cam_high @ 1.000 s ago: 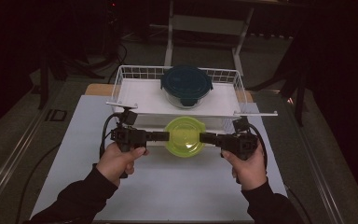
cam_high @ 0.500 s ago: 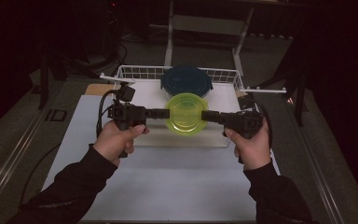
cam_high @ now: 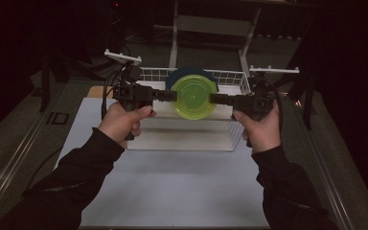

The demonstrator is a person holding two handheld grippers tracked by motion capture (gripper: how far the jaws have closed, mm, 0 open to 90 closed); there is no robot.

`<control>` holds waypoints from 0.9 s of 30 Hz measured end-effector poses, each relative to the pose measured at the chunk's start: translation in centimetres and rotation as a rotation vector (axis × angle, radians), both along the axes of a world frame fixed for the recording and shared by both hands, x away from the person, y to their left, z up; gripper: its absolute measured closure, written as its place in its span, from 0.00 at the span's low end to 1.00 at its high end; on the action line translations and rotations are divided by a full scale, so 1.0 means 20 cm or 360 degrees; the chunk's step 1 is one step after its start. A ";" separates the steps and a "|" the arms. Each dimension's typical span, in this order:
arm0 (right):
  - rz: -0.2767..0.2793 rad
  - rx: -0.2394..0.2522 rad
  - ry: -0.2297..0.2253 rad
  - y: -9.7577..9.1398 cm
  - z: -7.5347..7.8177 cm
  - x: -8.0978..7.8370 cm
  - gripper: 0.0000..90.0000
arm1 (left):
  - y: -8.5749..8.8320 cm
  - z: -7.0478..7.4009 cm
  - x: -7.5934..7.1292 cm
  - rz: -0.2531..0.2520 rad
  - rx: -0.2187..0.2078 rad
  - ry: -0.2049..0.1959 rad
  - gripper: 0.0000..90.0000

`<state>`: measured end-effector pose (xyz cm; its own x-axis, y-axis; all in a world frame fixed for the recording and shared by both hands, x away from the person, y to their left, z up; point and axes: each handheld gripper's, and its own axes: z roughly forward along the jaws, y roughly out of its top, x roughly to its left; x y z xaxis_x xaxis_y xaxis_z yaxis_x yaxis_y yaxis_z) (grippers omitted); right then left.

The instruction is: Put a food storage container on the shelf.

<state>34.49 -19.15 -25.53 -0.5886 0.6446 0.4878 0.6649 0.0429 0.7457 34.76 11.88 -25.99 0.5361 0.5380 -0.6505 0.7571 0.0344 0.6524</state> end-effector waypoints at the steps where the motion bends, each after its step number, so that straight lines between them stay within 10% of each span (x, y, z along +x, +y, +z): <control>1: -0.0005 0.0004 -0.0006 0.00 0.01 0.01 0.90 | 0.00 0.01 0.01 0.0006 0.0001 -0.0001 0.90; 27: -0.0115 0.0005 0.0092 0.00 0.05 0.30 0.89 | -0.03 0.02 0.31 0.0097 -0.0044 0.0095 0.89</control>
<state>40.49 -19.21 -24.45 -0.5115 0.6827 0.5218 0.7083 -0.0088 0.7059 40.87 11.20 -25.66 0.4627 0.5498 -0.6955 0.7907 0.0987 0.6041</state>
